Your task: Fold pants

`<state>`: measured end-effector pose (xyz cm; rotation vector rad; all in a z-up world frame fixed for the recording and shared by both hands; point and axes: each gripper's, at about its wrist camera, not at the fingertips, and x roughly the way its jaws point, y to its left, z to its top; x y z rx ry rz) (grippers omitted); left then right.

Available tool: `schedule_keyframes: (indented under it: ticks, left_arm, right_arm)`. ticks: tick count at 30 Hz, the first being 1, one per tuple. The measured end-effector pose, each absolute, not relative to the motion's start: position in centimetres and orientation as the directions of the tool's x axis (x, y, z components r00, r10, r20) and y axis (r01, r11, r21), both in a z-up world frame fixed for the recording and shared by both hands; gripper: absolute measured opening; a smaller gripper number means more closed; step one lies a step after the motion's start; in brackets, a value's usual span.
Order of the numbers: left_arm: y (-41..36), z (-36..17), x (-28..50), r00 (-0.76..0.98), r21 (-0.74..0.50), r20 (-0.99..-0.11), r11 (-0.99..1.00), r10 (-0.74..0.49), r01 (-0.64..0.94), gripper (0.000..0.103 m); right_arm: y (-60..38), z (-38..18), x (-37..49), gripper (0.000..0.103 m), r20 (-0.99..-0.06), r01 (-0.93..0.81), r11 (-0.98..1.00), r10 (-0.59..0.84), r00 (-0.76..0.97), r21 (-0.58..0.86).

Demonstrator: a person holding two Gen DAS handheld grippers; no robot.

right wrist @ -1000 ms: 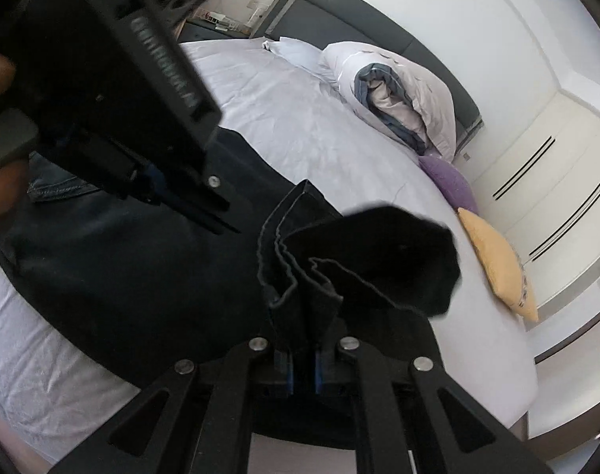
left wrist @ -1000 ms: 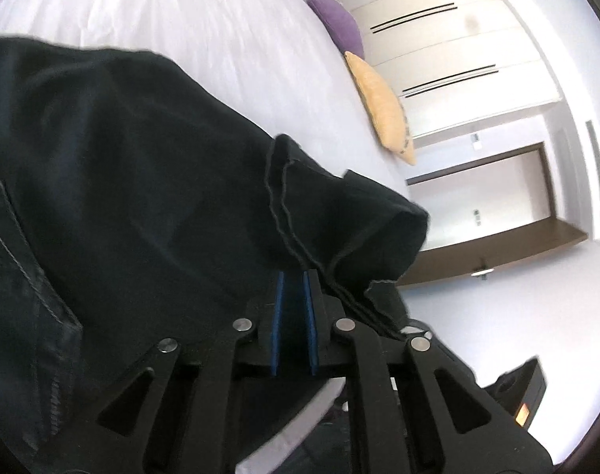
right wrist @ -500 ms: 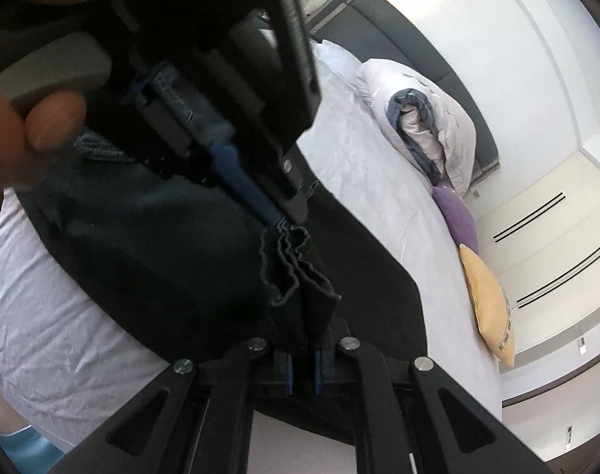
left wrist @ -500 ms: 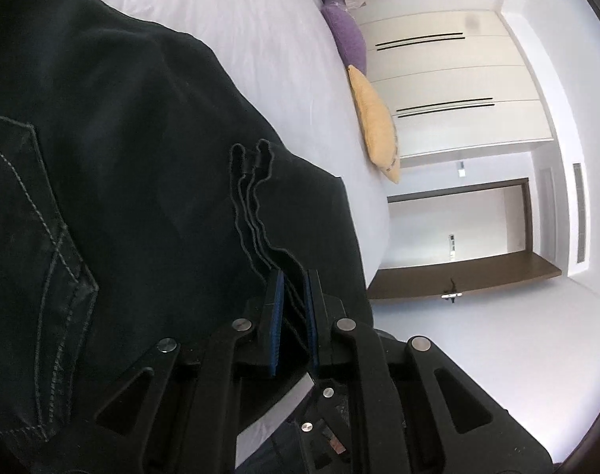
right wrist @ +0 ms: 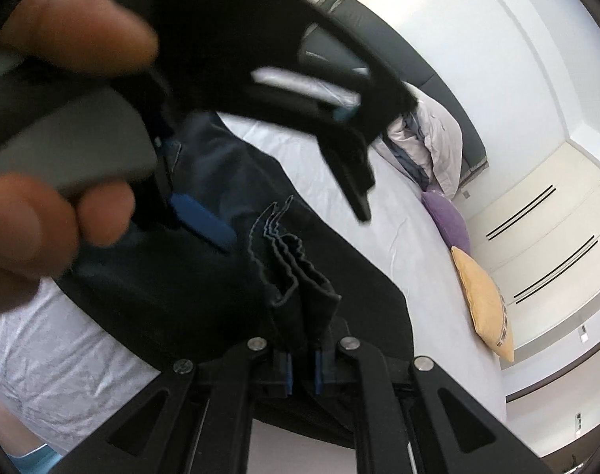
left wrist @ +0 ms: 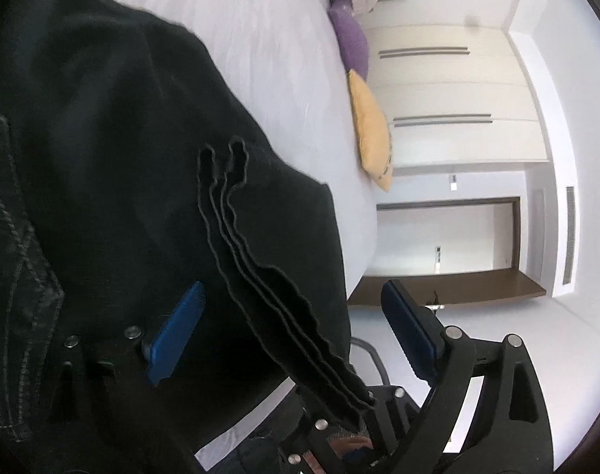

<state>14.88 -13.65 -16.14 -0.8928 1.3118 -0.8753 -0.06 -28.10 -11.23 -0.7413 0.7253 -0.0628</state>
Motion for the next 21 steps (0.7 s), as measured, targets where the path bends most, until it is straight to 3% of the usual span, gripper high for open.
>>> schedule_keyframes:
  ticks: [1, 3, 4, 5, 13, 21]
  left_arm:
    - [-14.0, -16.3, 15.0, 0.037, -0.902, -0.429, 0.430, -0.902, 0.029, 0.088]
    - [-14.6, -16.4, 15.2, 0.007, -0.897, -0.441, 0.441, -0.897, 0.037, 0.064]
    - [-14.8, -16.5, 15.5, -0.017, -0.894, -0.448, 0.447, -0.894, 0.038, 0.035]
    - [-14.9, -16.6, 15.7, -0.031, -0.886, -0.463, 0.462, -0.886, 0.040, 0.023]
    - [-13.0, -14.6, 18.5, -0.076, -0.822, -0.554, 0.531, -0.829, 0.204, 0.006]
    - [-8.7, -11.9, 20.1, -0.030, -0.692, -0.684, 0.637, -0.728, 0.340, 0.005]
  right_arm:
    - [-28.0, -11.1, -0.3, 0.008, -0.577, -0.193, 0.747, -0.295, 0.762, -0.636]
    - [-27.8, -10.9, -0.7, 0.008, -0.571, -0.197, 0.743, -0.288, 0.769, -0.640]
    - [-27.8, -10.8, -0.9, 0.008, -0.570, -0.199, 0.743, -0.284, 0.771, -0.639]
    - [-27.6, -10.7, -1.0, 0.008, -0.572, -0.204, 0.743, -0.278, 0.772, -0.637]
    - [-26.6, -10.6, -2.2, 0.009, -0.580, -0.253, 0.733, -0.230, 0.782, -0.631]
    - [-23.1, -11.0, -2.3, 0.010, -0.609, -0.348, 0.700, -0.156, 0.778, -0.624]
